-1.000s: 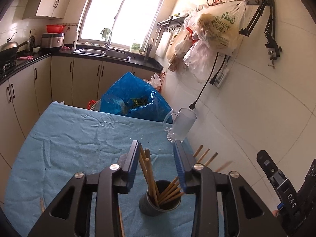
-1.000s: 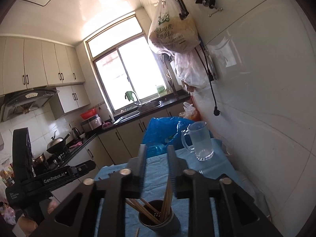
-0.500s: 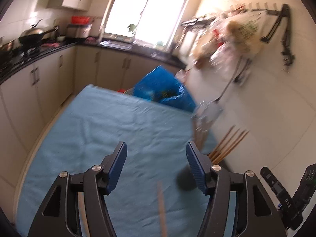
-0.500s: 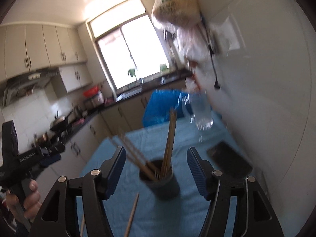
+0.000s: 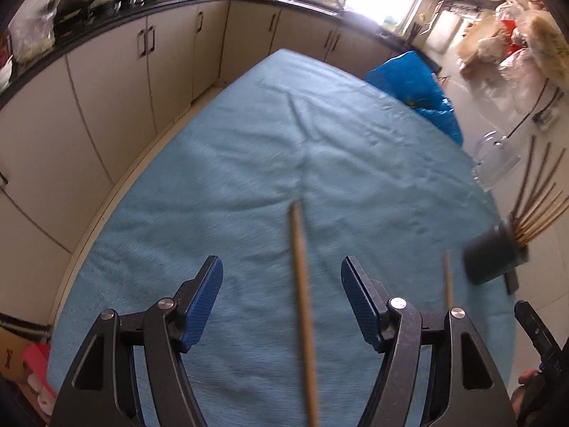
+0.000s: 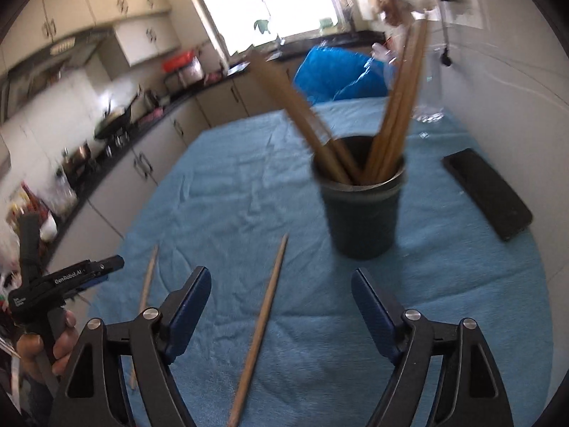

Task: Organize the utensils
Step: 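Lower both open tools to the last chopsticks on the towel, then close the right gripper on a chopstick while the left gripper closes on the last one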

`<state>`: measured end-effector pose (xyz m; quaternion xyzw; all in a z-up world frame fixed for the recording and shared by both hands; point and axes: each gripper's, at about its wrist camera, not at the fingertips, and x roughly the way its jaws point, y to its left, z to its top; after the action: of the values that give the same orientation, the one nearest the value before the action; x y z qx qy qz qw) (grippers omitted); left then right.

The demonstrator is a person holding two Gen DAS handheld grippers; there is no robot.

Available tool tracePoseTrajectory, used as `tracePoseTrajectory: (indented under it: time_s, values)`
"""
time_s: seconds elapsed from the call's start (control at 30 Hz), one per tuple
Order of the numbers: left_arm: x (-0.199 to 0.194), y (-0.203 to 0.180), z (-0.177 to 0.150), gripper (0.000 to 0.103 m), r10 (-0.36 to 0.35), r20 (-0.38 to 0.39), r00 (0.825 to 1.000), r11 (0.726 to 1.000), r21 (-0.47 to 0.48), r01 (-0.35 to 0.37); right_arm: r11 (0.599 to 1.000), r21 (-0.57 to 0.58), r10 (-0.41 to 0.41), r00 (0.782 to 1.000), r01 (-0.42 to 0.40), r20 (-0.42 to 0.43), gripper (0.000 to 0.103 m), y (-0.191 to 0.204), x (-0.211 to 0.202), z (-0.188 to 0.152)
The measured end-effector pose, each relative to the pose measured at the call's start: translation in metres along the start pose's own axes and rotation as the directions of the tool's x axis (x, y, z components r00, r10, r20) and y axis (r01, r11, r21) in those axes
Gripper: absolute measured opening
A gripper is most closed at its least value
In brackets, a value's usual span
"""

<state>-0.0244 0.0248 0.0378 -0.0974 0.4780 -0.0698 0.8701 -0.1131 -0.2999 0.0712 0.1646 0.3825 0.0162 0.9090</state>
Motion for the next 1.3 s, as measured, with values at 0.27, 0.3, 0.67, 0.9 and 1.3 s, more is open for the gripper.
tracePoseTrajectory:
  time_s: [0.27,0.3,0.67,0.9,1.3]
  values:
    - [0.019,0.02,-0.015,0.07,0.051,-0.003,0.999,0.999,0.013,-0.051,0.991,-0.111,-0.084,0.988,0.069,-0.131,0.085,0.034,0.063,0.002]
    - [0.019,0.022,-0.018,0.071,0.05,0.01,0.999,0.999,0.022,-0.05,0.99,-0.114,-0.096,0.985,0.08,-0.14,0.084,0.035,0.071,0.004]
    - [0.02,0.016,-0.022,0.079,0.068,0.066,0.996,0.992,0.105,-0.074,0.977,-0.109,-0.207,0.944,0.184,-0.257,0.037,0.027,0.126,0.02]
    - [0.022,0.016,-0.019,0.08,0.058,0.054,0.997,0.993,0.096,-0.063,0.961,-0.215,-0.224,0.944,0.173,-0.242,0.007,0.055,0.135,0.016]
    - [0.04,-0.013,0.017,0.049,-0.072,-0.088,0.993,0.995,0.069,0.079,0.983,-0.184,-0.049,0.99,0.024,-0.133,0.006,0.074,0.079,0.001]
